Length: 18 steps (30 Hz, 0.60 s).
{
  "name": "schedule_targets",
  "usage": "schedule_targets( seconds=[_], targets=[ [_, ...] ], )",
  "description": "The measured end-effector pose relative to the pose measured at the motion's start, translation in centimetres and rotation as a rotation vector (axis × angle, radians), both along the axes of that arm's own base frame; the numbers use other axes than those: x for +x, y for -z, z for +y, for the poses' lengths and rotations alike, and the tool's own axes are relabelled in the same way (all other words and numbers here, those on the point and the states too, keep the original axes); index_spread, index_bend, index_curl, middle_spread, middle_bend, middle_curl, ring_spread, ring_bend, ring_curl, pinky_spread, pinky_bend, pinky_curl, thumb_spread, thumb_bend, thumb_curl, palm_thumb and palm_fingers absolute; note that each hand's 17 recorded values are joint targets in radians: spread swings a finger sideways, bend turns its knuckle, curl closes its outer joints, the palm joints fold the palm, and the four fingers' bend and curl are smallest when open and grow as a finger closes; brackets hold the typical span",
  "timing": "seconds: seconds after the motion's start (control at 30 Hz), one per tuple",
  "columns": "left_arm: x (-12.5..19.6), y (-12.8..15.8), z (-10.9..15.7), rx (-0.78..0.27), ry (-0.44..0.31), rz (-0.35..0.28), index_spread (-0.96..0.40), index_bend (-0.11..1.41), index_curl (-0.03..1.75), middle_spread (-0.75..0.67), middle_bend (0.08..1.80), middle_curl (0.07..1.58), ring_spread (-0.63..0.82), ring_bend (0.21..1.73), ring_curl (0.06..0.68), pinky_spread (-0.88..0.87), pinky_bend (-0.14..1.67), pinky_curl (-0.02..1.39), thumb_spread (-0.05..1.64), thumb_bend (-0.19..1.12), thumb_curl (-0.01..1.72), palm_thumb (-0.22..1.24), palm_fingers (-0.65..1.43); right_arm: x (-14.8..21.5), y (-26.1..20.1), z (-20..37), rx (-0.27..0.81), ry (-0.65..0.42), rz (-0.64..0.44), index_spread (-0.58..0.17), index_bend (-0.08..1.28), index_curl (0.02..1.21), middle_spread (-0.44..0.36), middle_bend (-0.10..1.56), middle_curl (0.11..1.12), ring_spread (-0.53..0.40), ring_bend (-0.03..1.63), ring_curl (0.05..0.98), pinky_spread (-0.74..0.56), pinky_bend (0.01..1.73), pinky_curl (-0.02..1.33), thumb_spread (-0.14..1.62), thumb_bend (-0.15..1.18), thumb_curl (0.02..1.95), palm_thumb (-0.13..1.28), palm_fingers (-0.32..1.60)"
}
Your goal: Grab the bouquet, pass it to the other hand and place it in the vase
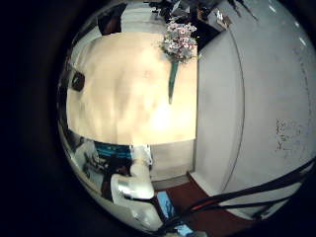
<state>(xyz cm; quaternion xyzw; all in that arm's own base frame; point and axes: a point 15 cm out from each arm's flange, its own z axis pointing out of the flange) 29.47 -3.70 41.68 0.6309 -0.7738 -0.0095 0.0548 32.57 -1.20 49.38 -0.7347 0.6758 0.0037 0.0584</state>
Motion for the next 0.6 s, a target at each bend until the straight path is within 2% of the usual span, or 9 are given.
schedule_targets(
  seconds=[0.27, 0.37, 0.5, 0.6],
  targets=[
    [0.0, -1.4, 0.2, 0.003, -0.026, -0.029, 0.05, 0.18, 0.35, 0.26, 0.19, 0.33, 0.49, 0.50, 0.199, 0.52, 0.39, 0.16, 1.09, -0.02, 0.32, 0.43, 0.16, 1.4, -1.5, -0.1, -0.004, -0.006, -0.029, -0.406, 0.16, 0.28, -0.058, 0.20, 0.36, 0.120, 0.51, 0.203, 0.38, 0.43, 0.27, 1.27, -0.02, 0.33, 0.49, 0.27],
    [-0.2, -1.3, 0.0, -0.004, -0.030, -0.022, 0.05, 0.18, 0.36, 0.26, 0.19, 0.33, 0.49, 0.50, 0.200, 0.52, 0.39, 0.16, 1.09, -0.02, 0.33, 0.43, 0.16, 2.2, -2.6, -0.1, -0.005, -0.007, -0.048, -0.406, 0.16, 0.28, -0.057, 0.21, 0.36, 0.120, 0.50, 0.204, 0.38, 0.43, 0.27, 1.27, -0.02, 0.33, 0.49, 0.27],
    [0.0, -0.7, -0.7, -0.019, -0.020, -0.009, 0.05, 0.18, 0.36, 0.26, 0.19, 0.33, 0.49, 0.50, 0.200, 0.52, 0.39, 0.16, 1.09, -0.02, 0.33, 0.43, 0.16, 2.7, -2.4, -0.1, 0.002, 0.020, -0.040, -0.393, 0.15, 0.27, -0.032, 0.22, 0.36, 0.132, 0.53, 0.207, 0.39, 0.44, 0.27, 1.27, -0.02, 0.33, 0.48, 0.29],
    [1.5, -0.7, -1.1, -0.022, -0.006, -0.022, 0.04, 0.18, 0.36, 0.26, 0.19, 0.33, 0.49, 0.50, 0.200, 0.52, 0.39, 0.16, 1.09, -0.02, 0.33, 0.43, 0.16, 3.5, -1.9, -0.2, 0.006, 0.072, -0.025, -0.372, 0.14, 0.26, -0.009, 0.22, 0.36, 0.144, 0.56, 0.214, 0.40, 0.47, 0.27, 1.25, -0.03, 0.32, 0.45, 0.31]
  ],
)
